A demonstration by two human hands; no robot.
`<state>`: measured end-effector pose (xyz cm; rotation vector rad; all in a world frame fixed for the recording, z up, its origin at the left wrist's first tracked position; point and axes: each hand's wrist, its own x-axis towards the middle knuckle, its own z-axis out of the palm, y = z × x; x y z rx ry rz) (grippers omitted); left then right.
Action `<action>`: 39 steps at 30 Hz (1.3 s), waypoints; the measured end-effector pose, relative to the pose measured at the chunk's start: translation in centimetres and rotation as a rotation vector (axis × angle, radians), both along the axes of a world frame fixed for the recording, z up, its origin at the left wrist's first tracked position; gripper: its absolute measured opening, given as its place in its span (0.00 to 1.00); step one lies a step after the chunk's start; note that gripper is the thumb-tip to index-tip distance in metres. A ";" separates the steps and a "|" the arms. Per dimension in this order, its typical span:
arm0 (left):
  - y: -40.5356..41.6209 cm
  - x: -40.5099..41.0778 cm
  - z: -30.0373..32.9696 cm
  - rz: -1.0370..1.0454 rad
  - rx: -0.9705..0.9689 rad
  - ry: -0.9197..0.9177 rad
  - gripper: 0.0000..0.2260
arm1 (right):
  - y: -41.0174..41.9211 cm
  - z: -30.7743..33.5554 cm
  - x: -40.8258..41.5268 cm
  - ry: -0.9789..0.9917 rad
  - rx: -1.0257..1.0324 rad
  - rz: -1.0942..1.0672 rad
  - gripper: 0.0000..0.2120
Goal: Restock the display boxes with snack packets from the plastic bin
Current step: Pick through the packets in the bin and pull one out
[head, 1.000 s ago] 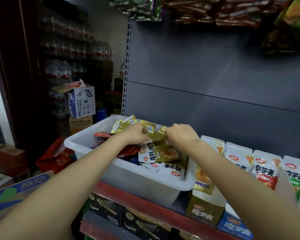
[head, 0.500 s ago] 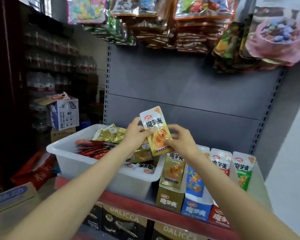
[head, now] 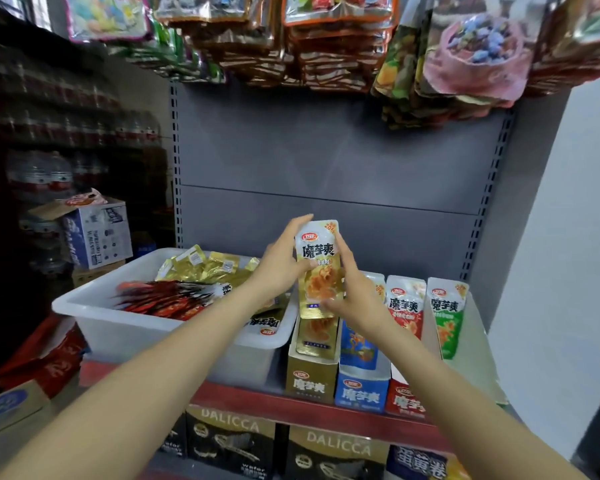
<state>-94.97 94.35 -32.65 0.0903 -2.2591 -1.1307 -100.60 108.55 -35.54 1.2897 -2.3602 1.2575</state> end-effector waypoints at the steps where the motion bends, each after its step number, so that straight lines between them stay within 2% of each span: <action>1: 0.0 -0.1 -0.1 -0.008 -0.030 -0.012 0.33 | 0.2 0.1 -0.3 -0.026 -0.017 -0.012 0.50; 6: 0.0 -0.8 -0.7 -0.018 -0.114 -0.008 0.32 | 0.5 0.6 -1.9 -0.105 -0.077 -0.087 0.48; 12: -0.1 -1.9 -1.4 -0.096 -0.172 -0.053 0.31 | 0.0 1.1 -2.4 -0.056 -0.077 -0.098 0.42; 14: -0.3 -2.2 -1.5 -0.118 -0.187 -0.083 0.30 | -0.2 1.4 -2.8 -0.008 -0.057 -0.138 0.36; 18: -0.8 -2.9 -2.0 -0.062 -0.250 -0.135 0.25 | -0.8 1.6 -3.6 0.139 0.059 -0.237 0.16; 20: -1.1 -3.3 -2.1 -0.018 -0.328 -0.142 0.20 | -1.0 1.5 -3.9 0.185 0.156 -0.268 0.12; 26: -1.8 -4.0 -2.3 0.102 -0.426 -0.145 0.08 | -1.6 1.3 -4.5 0.376 0.399 -0.375 0.10; 32: -1.6 -4.4 -2.5 0.146 -0.517 -0.226 0.08 | -2.1 0.6 -4.7 0.505 0.487 -0.439 0.11; 39: -1.3 -4.0 -2.5 0.176 -0.532 -0.222 0.09 | -1.9 0.5 -4.7 0.478 0.440 -0.419 0.09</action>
